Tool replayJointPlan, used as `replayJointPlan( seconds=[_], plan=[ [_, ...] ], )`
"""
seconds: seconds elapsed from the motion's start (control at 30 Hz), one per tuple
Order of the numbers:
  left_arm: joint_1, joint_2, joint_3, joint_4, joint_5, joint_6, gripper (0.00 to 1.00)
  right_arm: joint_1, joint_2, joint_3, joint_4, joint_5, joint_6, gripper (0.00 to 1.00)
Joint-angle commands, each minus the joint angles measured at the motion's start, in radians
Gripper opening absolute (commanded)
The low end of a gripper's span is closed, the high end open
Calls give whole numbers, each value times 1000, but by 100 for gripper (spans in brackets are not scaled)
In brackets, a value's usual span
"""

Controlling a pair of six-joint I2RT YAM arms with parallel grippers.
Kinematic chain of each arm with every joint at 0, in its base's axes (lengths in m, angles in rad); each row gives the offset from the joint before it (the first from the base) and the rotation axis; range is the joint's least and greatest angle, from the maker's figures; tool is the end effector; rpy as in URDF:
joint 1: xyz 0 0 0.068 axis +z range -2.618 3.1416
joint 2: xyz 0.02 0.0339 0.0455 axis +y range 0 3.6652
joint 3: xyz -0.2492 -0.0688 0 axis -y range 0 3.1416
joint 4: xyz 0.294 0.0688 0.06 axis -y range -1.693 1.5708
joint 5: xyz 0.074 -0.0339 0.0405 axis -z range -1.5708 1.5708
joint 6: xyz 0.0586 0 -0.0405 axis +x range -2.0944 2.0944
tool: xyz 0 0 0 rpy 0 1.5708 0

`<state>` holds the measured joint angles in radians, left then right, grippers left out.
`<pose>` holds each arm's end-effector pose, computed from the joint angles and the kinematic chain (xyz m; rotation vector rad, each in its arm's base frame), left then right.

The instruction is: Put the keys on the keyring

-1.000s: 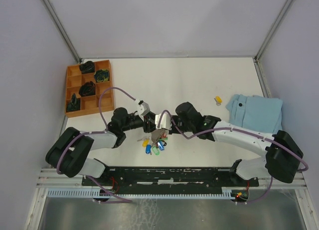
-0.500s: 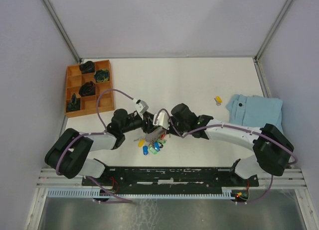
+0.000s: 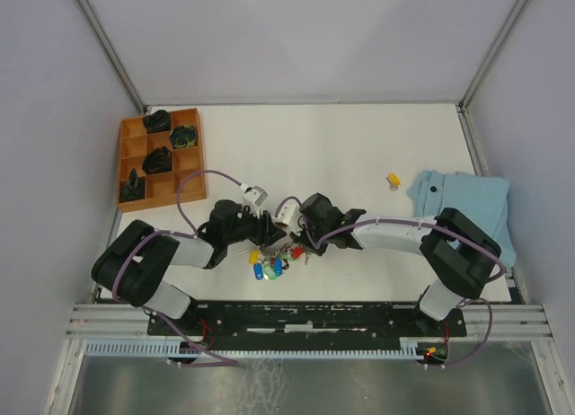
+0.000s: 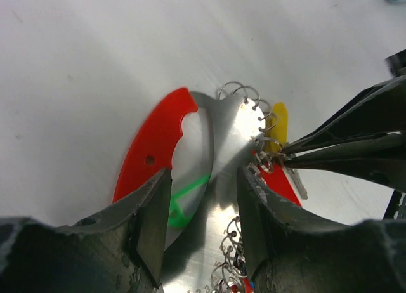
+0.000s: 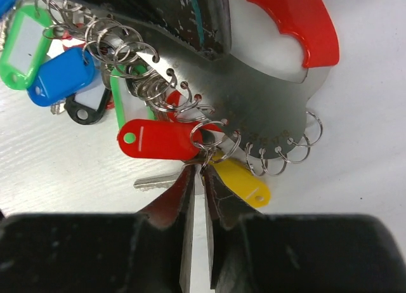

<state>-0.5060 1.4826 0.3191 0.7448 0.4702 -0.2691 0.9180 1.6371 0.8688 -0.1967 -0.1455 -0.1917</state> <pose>0.2364 -0.1613 0.0642 0.5582 1.9954 -0.9566 0.2148 0.2949 0.0925 -1.4131 2.1681 0.4635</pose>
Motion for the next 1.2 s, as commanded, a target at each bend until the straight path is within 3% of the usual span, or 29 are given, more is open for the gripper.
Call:
replayJointPlan(
  seconds=[0.0,0.2,0.37,0.53,0.83,1.17],
  plan=[
    [-3,56,31,-4,-28,-36,52,-2,-19,53,16,-54,71,21],
    [-3,75,40,-19,-40,2,52,-54,-175,27,-15,-62,112,36],
    [-3,77,58,-54,-45,26,52,-156,-200,8,-20,-41,210,40],
    [-3,85,63,-62,-43,30,52,-194,-148,-23,61,-90,286,40],
    [-4,106,77,-68,-28,28,52,-190,-70,-74,206,-166,205,30],
    [-4,115,83,-71,-18,28,52,-169,5,-81,292,-144,153,30]
  ],
)
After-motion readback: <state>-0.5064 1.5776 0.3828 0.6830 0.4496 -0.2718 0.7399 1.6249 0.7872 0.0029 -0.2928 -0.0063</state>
